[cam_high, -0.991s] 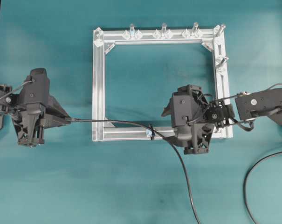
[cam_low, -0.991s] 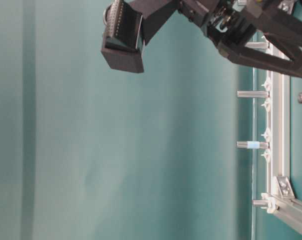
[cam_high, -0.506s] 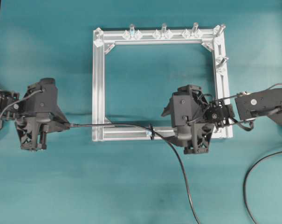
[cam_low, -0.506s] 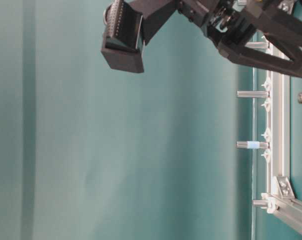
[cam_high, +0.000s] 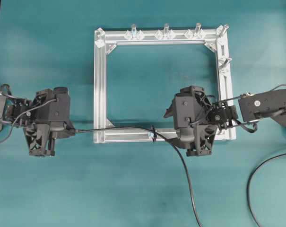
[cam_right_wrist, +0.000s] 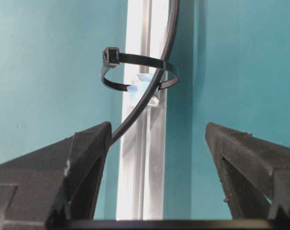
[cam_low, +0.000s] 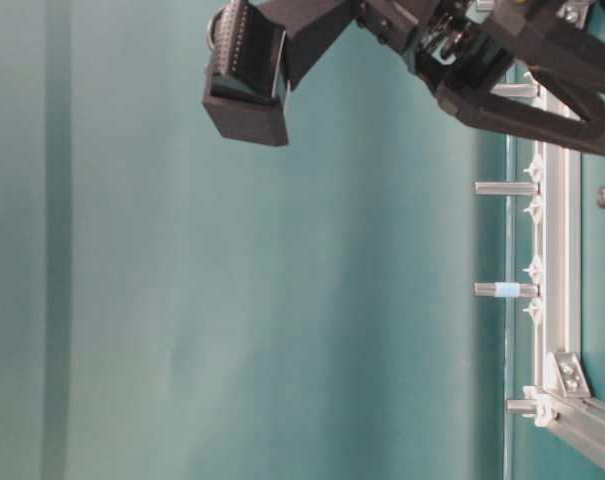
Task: Insert the wire through the string loop located in the center.
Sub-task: 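Open the right gripper and release the cable, left gripper holding plug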
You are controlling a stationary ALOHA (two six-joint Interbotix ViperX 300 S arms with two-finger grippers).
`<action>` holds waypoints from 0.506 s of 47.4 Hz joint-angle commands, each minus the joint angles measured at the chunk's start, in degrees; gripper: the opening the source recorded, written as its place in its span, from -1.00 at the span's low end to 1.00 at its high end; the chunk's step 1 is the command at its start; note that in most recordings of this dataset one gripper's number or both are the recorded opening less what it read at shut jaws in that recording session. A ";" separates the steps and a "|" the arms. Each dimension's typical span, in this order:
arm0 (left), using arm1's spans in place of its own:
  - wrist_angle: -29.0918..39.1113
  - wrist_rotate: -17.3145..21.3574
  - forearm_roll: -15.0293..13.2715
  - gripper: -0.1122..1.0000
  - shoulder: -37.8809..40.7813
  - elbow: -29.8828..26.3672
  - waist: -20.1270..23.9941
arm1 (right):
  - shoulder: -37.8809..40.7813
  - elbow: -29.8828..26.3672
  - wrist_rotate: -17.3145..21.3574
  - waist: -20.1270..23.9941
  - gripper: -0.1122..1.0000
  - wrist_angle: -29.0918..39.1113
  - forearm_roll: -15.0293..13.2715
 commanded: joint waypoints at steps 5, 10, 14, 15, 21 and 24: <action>-0.70 -0.44 0.00 -0.56 -0.26 -0.88 -0.88 | -1.41 -0.88 0.00 0.09 0.64 -0.26 -0.09; -0.62 -0.70 0.00 -0.56 -0.18 -0.88 -0.88 | -1.41 -0.79 0.00 0.09 0.64 -0.26 0.00; -0.26 -1.32 0.00 -0.56 -0.09 -1.05 -0.88 | -1.41 -0.70 0.00 0.09 0.64 -0.26 0.00; -0.18 -1.49 0.00 -0.56 -0.09 -1.05 -0.88 | -1.41 -0.70 0.00 0.09 0.64 -0.35 0.00; 0.79 -2.29 0.00 -0.42 0.00 -1.32 -0.88 | -1.41 -0.70 0.00 0.09 0.64 -0.35 -0.09; 1.14 -2.20 0.00 -0.09 0.00 -1.41 -0.88 | -1.41 -0.70 0.00 0.09 0.64 -0.35 -0.09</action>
